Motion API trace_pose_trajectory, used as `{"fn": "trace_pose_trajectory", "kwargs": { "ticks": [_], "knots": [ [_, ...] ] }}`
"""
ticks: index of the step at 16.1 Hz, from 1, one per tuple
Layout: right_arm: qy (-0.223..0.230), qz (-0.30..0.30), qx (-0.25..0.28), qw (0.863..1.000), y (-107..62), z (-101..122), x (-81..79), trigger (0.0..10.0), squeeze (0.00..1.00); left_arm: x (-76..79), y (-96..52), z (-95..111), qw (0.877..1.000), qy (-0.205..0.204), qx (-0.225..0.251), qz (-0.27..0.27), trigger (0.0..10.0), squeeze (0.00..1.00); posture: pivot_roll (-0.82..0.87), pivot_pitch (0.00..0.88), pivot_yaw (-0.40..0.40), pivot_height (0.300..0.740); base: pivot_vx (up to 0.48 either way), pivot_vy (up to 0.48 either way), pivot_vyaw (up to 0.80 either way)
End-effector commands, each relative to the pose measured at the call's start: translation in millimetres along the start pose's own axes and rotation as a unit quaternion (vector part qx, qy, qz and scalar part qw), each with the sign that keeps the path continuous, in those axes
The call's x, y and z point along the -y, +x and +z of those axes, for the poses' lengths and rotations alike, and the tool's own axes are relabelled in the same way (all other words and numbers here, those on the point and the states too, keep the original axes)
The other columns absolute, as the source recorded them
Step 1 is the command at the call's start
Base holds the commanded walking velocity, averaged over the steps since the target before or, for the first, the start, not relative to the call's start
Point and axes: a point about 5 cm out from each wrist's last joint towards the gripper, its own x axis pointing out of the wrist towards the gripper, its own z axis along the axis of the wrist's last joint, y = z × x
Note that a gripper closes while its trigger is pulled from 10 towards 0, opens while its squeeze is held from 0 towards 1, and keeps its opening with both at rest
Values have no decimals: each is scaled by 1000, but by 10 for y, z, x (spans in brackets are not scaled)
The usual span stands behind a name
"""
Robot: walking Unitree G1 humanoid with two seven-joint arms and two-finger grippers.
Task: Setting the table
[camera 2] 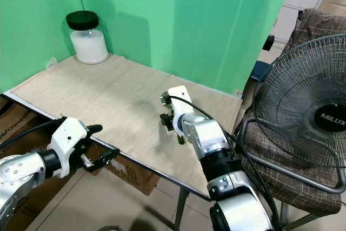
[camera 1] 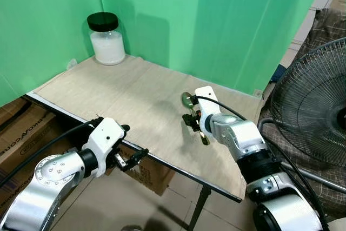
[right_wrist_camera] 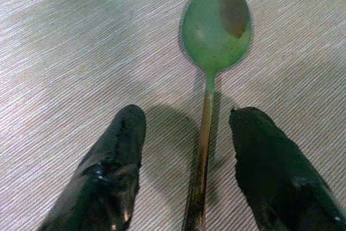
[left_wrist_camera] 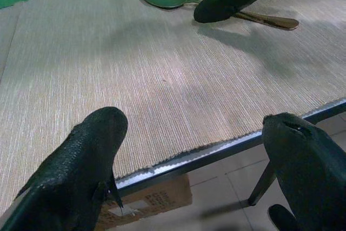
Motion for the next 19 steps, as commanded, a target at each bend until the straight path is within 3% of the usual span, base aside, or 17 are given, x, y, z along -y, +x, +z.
{"fn": "trace_pose_trajectory", "kwargs": {
  "ticks": [1,10,19],
  "knots": [
    [1,-6,13,1000,-6,58,35,0,0,30,0,26,1000,6,2,-11,10000,0,191,0,-31,740,0,0,0],
    [12,4,-13,1000,26,-4,33,0,0,32,23,12,1000,9,0,-16,10000,0,191,0,-33,740,0,0,0],
    [12,9,-7,1000,25,13,28,0,0,23,13,13,1000,13,-1,-15,10000,0,196,0,-35,740,0,0,0]
  ]
}}
